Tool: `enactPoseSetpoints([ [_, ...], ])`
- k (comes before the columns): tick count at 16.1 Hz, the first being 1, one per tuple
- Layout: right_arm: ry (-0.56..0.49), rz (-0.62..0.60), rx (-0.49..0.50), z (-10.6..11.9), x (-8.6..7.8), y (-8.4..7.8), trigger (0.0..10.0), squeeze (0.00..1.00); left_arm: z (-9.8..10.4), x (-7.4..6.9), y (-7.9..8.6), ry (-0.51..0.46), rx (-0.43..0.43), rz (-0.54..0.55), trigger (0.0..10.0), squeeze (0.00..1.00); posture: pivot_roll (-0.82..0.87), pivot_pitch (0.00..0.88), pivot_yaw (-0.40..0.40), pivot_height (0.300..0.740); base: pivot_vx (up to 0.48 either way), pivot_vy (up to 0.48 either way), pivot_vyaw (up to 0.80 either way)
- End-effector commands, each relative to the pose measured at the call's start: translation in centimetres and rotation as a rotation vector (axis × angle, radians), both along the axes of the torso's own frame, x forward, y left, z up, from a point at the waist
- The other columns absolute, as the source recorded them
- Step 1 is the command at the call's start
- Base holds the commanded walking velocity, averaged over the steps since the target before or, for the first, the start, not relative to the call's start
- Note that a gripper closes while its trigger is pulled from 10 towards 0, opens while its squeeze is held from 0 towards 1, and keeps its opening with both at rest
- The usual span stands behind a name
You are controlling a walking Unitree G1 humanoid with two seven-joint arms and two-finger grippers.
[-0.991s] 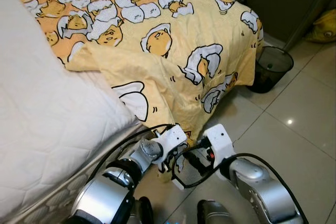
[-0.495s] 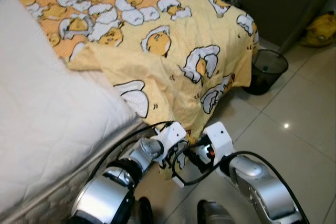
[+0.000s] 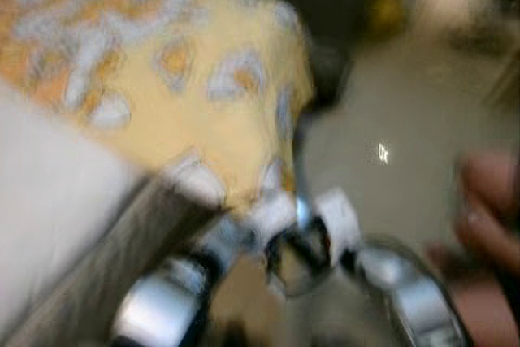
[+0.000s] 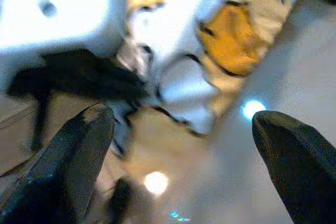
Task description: Clean up the room
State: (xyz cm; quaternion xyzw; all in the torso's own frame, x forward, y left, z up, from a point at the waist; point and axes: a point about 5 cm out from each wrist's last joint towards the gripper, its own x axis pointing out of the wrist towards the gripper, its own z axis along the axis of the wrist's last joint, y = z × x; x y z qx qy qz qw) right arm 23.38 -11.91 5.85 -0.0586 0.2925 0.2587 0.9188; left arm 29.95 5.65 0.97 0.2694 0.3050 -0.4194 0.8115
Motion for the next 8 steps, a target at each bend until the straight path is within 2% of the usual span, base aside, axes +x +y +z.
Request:
enactPoseSetpoints([
  [1, -0.008, 0.009, 0.008, 0.2, 0.2, 0.5, 10.0, 0.00, -0.6, -1.7, -2.6, 0.065, -0.034, -0.120, 10.0, 0.00, -0.37, 0.096, 0.074, 0.740, 0.000, 0.000, 0.00],
  [2, -0.009, 0.009, 0.008, 0.2, 0.2, 0.5, 10.0, 0.00, -0.6, -1.7, -2.8, 0.050, -0.025, -0.111, 10.0, 0.00, -0.37, 0.095, 0.074, 0.740, 0.000, 0.000, 0.00],
  [4, -0.015, 0.009, 0.010, 0.3, 0.4, 0.6, 10.0, 0.00, -0.2, -1.1, -2.9, 0.008, -0.058, -0.025, 10.0, 0.00, -0.37, 0.092, 0.074, 0.740, 0.000, 0.000, 0.00],
  [5, -0.020, 0.006, 0.010, 0.3, 0.5, 0.5, 10.0, 0.00, 0.2, -0.7, -2.9, -0.012, -0.089, 0.020, 10.0, 1.00, -0.37, 0.088, 0.076, 0.740, 0.000, 0.000, 0.00],
  [8, -0.029, -0.008, 0.006, 0.2, 0.9, 0.5, 10.0, 0.00, 0.4, -0.2, -2.2, -0.048, -0.073, 0.058, 10.0, 1.00, -0.36, 0.074, 0.079, 0.740, 0.000, 0.000, 0.00],
])
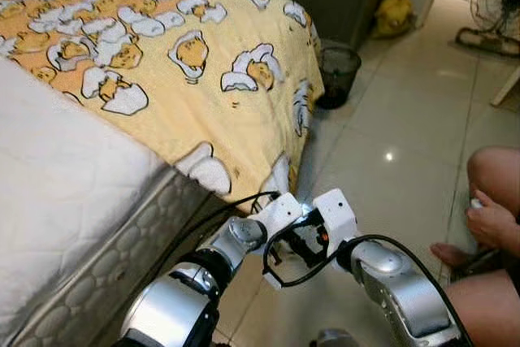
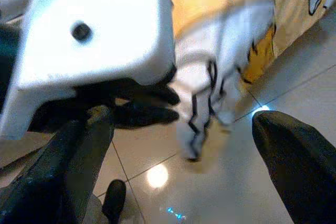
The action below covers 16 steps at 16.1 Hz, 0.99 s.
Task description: Clean up the room
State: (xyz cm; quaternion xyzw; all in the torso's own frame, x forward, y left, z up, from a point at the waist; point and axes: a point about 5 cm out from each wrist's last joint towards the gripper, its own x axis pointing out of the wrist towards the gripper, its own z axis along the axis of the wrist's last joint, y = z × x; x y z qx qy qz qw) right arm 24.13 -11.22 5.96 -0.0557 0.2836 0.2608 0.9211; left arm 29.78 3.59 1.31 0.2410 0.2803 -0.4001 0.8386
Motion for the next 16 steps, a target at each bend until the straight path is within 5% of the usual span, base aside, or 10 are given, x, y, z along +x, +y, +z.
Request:
enactPoseSetpoints([
  [1, -0.017, -0.015, -0.006, 0.1, 0.3, -0.2, 10.0, 0.00, 0.1, 0.1, 0.0, -0.010, -0.007, 0.011, 10.0, 1.00, -0.35, 0.066, 0.080, 0.740, 0.000, 0.000, 0.00],
  [3, -0.033, -0.031, -0.002, 0.1, 1.1, 0.0, 10.0, 0.00, 0.5, 0.6, 0.0, -0.035, -0.026, 0.050, 10.0, 1.00, -0.34, 0.043, 0.080, 0.740, 0.000, 0.000, 0.00],
  [7, -0.028, -0.146, 0.062, -0.2, 2.3, -0.6, 10.0, 0.00, 2.7, 2.4, -0.6, -0.057, -0.230, 0.275, 10.0, 1.00, -0.31, 0.005, 0.077, 0.740, 0.000, 0.000, 0.35],
  [8, -0.027, -0.158, 0.070, -0.3, 2.5, -0.6, 10.0, 0.00, 3.4, 3.0, -0.2, -0.085, -0.264, 0.352, 10.0, 0.00, -0.30, 0.000, 0.076, 0.740, 0.000, 0.000, 0.63],
  [12, -0.035, -0.241, 0.117, -0.7, 3.6, -1.2, 10.0, 0.00, 4.9, 5.0, 3.7, -0.231, -0.290, 0.565, 10.0, 0.00, -0.26, 0.000, 0.077, 0.740, 0.000, 0.000, 0.55],
  [16, -0.120, -0.316, 0.173, -0.3, 5.6, -1.9, 10.0, 0.00, 8.0, 6.0, 10.0, -0.494, -0.341, 0.819, 10.0, 0.00, -0.20, 0.000, 0.063, 0.740, 0.000, -0.223, 0.46],
])
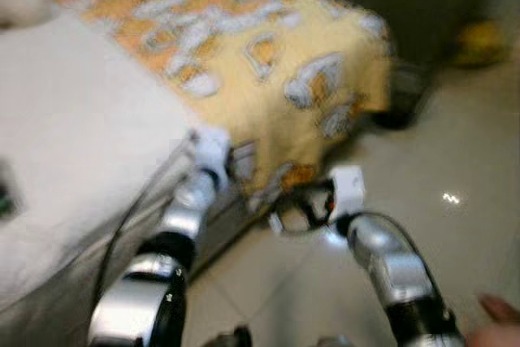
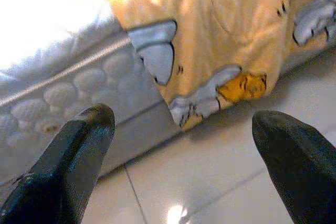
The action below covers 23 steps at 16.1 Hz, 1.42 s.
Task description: Clean up the room
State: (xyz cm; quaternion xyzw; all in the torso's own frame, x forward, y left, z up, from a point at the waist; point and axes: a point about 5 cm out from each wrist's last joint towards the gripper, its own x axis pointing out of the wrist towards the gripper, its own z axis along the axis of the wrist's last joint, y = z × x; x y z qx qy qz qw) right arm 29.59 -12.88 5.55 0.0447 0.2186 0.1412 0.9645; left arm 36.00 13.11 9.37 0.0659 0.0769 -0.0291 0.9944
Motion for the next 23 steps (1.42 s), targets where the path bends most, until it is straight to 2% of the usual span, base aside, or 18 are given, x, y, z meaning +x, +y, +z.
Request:
enactPoseSetpoints([
  [1, -0.023, -0.030, 0.016, 0.1, 0.3, -0.4, 10.0, 0.00, 0.1, -0.2, 1.0, -0.016, -0.017, 0.071, 10.0, 0.00, -0.20, 0.000, 0.063, 0.740, 0.000, -0.442, 0.43],
  [3, -0.081, -0.072, 0.031, 0.9, 1.4, -0.8, 10.0, 0.00, 2.1, 0.1, 2.9, -0.116, 0.003, 0.250, 10.0, 0.00, -0.18, 0.000, 0.048, 0.740, 0.251, -0.405, 0.43],
  [4, -0.090, -0.076, 0.033, 1.0, 1.6, -0.9, 10.0, 0.00, 2.1, 0.1, 3.1, -0.114, 0.009, 0.264, 10.0, 0.00, -0.18, 0.000, 0.047, 0.740, 0.251, -0.409, 0.44],
  [5, -0.096, -0.076, 0.037, 1.1, 1.7, -0.8, 10.0, 0.00, 1.9, 0.1, 3.2, -0.101, 0.025, 0.270, 10.0, 0.00, -0.18, 0.000, 0.046, 0.740, 0.251, -0.409, 0.43],
  [6, -0.108, -0.071, 0.035, 1.2, 2.0, -0.8, 10.0, 0.00, 0.9, 0.1, 3.2, -0.032, 0.076, 0.245, 10.0, 0.00, -0.18, 0.000, 0.051, 0.740, 0.266, -0.270, 0.43],
  [7, -0.112, -0.071, 0.035, 1.3, 2.1, -0.7, 10.0, 0.00, 0.4, 0.1, 3.1, -0.004, 0.097, 0.231, 10.0, 0.00, -0.18, 0.000, 0.051, 0.740, 0.266, -0.270, 0.43],
  [8, -0.122, -0.074, 0.038, 1.3, 2.4, -0.8, 10.0, 0.00, 0.1, -0.2, 3.1, 0.012, 0.074, 0.211, 10.0, 0.00, -0.19, 0.000, 0.055, 0.740, 0.000, 0.000, 0.43],
  [10, -0.134, -0.078, 0.042, 1.2, 2.6, -0.7, 10.0, 0.00, 0.4, -0.4, 3.0, -0.008, 0.113, 0.195, 10.0, 0.00, -0.18, 0.000, 0.055, 0.740, 0.000, 0.000, 0.43],
  [12, -0.136, -0.072, 0.045, 1.1, 2.5, -0.6, 10.0, 0.00, 0.3, -0.5, 3.1, -0.005, 0.106, 0.209, 10.0, 0.00, -0.18, 0.000, 0.055, 0.740, 0.000, 0.000, 0.43],
  [13, -0.142, -0.068, 0.045, 1.2, 2.6, -0.5, 10.0, 0.00, 0.2, -0.6, 3.4, -0.019, 0.083, 0.221, 10.0, 1.00, -0.18, 0.000, 0.052, 0.740, 0.000, 0.000, 0.43],
  [15, -0.163, -0.066, 0.033, 1.5, 2.8, -0.6, 10.0, 0.00, -1.0, -1.1, 4.2, 0.037, 0.102, 0.250, 10.0, 1.00, -0.18, 0.000, 0.050, 0.740, 0.000, 0.000, 0.43],
  [18, -0.174, -0.066, 0.026, 1.6, 3.0, -0.7, 10.0, 0.00, -2.0, -1.6, 4.7, 0.089, 0.086, 0.272, 10.0, 1.00, -0.18, 0.000, 0.048, 0.740, 0.000, 0.000, 0.43],
  [20, -0.180, -0.053, 0.014, 1.5, 3.0, -0.6, 10.0, 0.00, -2.2, -1.7, 4.7, 0.103, 0.048, 0.285, 10.0, 1.00, -0.18, 0.000, 0.045, 0.740, 0.000, -0.212, 0.43],
  [23, -0.186, -0.044, 0.000, 1.6, 3.0, -0.6, 10.0, 0.00, -2.3, -1.6, 5.2, 0.106, 0.041, 0.318, 10.0, 1.00, -0.19, 0.000, 0.038, 0.740, 0.318, -0.356, 0.43],
])
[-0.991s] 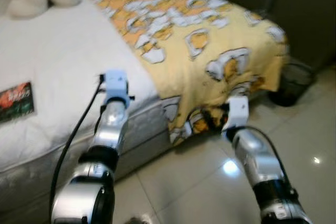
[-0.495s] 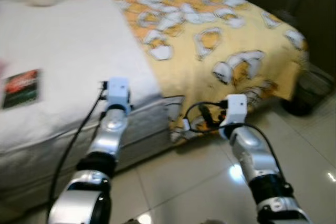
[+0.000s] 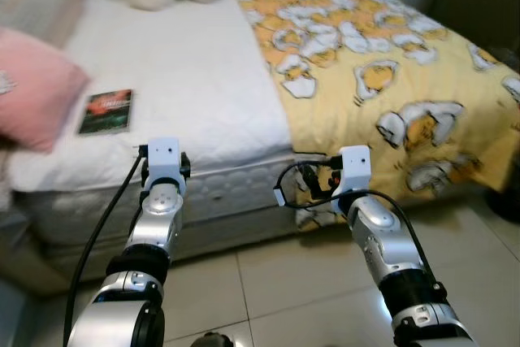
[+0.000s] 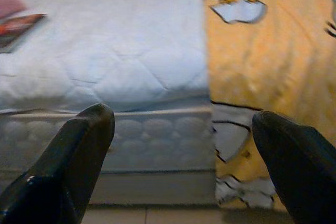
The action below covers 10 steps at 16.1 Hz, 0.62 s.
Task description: Clean up the room
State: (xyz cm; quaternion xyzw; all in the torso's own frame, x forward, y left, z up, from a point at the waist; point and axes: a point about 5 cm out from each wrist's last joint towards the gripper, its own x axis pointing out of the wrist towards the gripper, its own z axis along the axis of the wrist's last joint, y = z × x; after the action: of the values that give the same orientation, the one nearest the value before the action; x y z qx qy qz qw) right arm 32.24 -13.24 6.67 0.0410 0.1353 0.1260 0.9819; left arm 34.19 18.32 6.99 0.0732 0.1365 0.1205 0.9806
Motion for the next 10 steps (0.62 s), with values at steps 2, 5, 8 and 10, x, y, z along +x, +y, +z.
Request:
enactPoseSetpoints([
  [2, -0.017, -0.005, -0.009, 0.33, 0.38, -0.27, 10.0, 0.00, 0.11, 0.31, 0.13, 0.006, 0.003, 0.013, 10.0, 1.00, -0.19, 0.000, 0.038, 0.740, 0.347, -0.326, 0.43],
  [5, -0.005, 0.012, -0.012, 0.05, 0.29, 0.11, 10.0, 0.00, 1.04, 0.86, -0.41, -0.045, 0.064, -0.056, 10.0, 0.00, -0.18, 0.000, 0.036, 0.740, 0.119, -0.105, 0.14],
  [8, 0.007, 0.000, -0.019, -0.24, 0.22, 0.24, 10.0, 0.00, 0.87, 0.92, -0.38, -0.028, 0.035, -0.046, 10.0, 0.00, -0.18, 0.000, 0.038, 0.740, 0.307, 0.000, 0.00],
  [10, 0.012, -0.009, -0.014, -0.41, 0.12, 0.20, 10.0, 0.00, 0.64, 0.85, -0.27, -0.019, 0.014, -0.032, 10.0, 0.00, -0.18, 0.000, 0.039, 0.740, 0.480, 0.000, 0.00],
])
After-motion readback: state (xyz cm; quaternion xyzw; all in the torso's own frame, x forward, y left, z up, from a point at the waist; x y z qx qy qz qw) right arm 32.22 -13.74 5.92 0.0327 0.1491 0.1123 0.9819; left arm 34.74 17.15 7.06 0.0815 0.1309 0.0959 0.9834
